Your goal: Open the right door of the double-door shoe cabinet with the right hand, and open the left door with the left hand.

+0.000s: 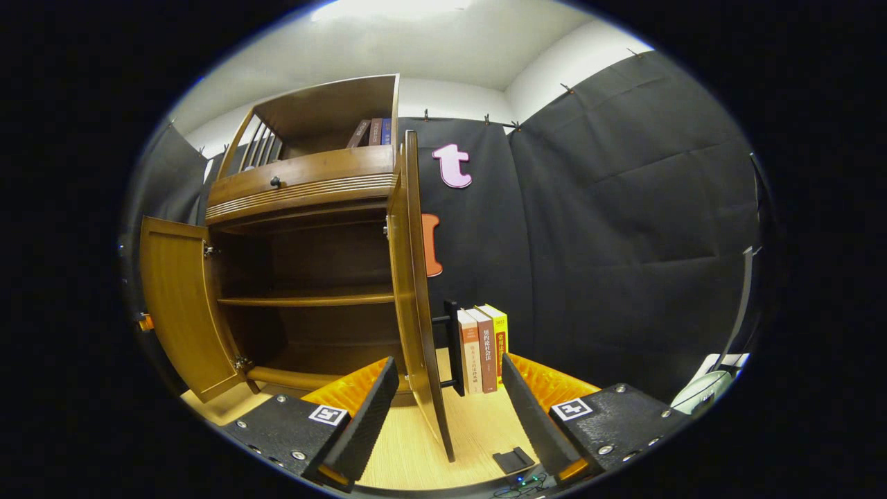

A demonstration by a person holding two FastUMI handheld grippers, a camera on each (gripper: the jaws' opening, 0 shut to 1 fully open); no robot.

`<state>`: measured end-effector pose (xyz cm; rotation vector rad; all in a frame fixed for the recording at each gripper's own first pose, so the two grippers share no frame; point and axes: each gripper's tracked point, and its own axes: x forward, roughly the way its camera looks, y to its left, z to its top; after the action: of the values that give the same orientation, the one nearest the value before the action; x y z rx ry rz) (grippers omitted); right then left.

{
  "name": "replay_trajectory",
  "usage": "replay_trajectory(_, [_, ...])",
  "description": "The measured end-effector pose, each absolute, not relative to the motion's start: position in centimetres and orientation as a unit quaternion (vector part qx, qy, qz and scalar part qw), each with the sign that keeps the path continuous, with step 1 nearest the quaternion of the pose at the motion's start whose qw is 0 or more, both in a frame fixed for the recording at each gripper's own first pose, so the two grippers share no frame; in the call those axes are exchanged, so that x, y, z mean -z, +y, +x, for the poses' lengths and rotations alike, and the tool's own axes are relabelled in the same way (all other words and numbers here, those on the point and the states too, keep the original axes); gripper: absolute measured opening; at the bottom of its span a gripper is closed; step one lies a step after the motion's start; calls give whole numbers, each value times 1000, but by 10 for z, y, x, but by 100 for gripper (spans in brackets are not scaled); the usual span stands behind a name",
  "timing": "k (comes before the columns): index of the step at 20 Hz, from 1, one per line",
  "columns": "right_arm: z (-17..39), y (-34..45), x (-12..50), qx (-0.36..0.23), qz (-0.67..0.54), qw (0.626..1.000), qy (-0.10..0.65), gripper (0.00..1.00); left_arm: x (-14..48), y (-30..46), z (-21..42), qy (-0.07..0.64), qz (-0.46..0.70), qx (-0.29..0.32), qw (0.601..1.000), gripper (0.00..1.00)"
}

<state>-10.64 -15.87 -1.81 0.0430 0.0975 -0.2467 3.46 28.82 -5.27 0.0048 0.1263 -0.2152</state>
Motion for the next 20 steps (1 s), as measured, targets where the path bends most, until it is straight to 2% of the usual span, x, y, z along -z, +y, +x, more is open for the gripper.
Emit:
replay_trajectory(1, [-107,-160,16,124,15,991,49,92,53,290,34,60,2,111,992,8])
replay_trajectory(2, [-108,-160,14,124,12,991,49,99,53,295,32,59,2,111,992,9])
replay_trajectory(4, [-108,-158,11,122,7,991,47,99,61,302,21,66,-2,109,992,17])
replay_trajectory(6, [-105,-160,11,121,3,992,48,99,60,304,8,69,-19,101,992,12])
replay_trajectory(7, [-104,-162,12,119,4,992,48,99,58,306,1,69,-18,88,994,14])
replay_trajectory(11, [-98,-172,12,114,-3,992,52,99,35,299,-37,60,5,34,998,14])
replay_trajectory(12, [-98,-175,9,112,-6,992,49,92,23,295,-44,50,5,18,999,10])
replay_trajectory(13, [-97,-176,5,109,-5,993,46,92,15,289,-48,45,-2,-2,999,12])
replay_trajectory(14, [-95,-176,3,105,-3,994,42,98,5,285,-54,37,-5,-30,999,8])
replay_trajectory(15, [-94,-176,2,102,-3,994,40,98,-2,279,-57,27,-12,-60,998,9])
replay_trajectory(16, [-93,-176,4,99,-5,994,38,92,-6,266,-61,21,-20,-73,997,8])
replay_trajectory(18, [-89,-172,8,87,-4,995,39,92,-17,228,-58,3,-37,-83,996,8])
replay_trajectory(19, [-87,-167,11,76,3,996,39,98,-19,206,-52,2,-51,-79,996,8])
replay_trajectory(20, [-84,-164,15,65,13,997,41,98,-13,192,-48,9,-56,-79,995,5])
